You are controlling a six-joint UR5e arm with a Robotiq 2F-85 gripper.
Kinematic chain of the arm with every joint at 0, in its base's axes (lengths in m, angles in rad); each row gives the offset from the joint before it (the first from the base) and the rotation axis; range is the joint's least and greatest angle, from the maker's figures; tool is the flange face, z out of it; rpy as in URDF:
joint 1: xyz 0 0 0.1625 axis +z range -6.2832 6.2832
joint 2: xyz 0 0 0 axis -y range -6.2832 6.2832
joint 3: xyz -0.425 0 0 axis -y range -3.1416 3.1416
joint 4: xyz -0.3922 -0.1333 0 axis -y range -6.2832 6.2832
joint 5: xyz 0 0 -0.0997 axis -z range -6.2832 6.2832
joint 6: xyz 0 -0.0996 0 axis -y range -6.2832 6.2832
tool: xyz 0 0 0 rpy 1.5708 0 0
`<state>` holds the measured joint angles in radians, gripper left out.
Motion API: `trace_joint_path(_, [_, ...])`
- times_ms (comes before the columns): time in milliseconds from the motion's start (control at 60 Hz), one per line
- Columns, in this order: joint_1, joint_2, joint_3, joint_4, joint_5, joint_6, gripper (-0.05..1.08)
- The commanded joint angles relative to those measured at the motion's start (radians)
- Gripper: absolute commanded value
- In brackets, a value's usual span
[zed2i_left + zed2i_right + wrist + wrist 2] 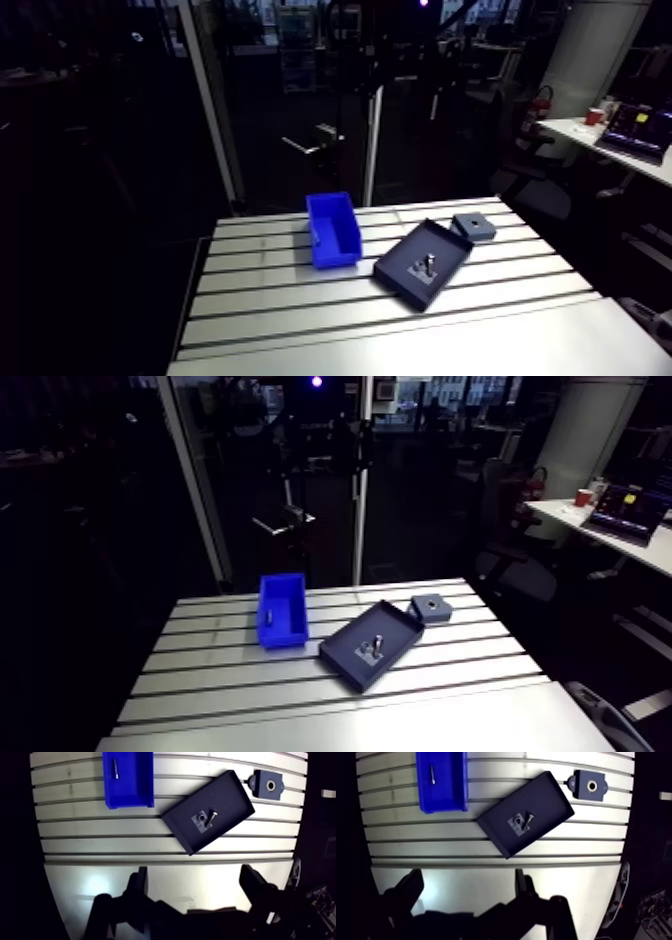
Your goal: Pick up the bearing and press it into the housing until flush.
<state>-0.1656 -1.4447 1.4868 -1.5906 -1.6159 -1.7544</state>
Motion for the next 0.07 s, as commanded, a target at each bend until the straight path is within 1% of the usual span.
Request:
trace_joint_path(17, [0.0,0.001,0.0,-0.001,0.0,0.0,0.01])
trace_joint_path(67, [0.0,0.001,0.0,-0.001,0.0,0.0,0.01])
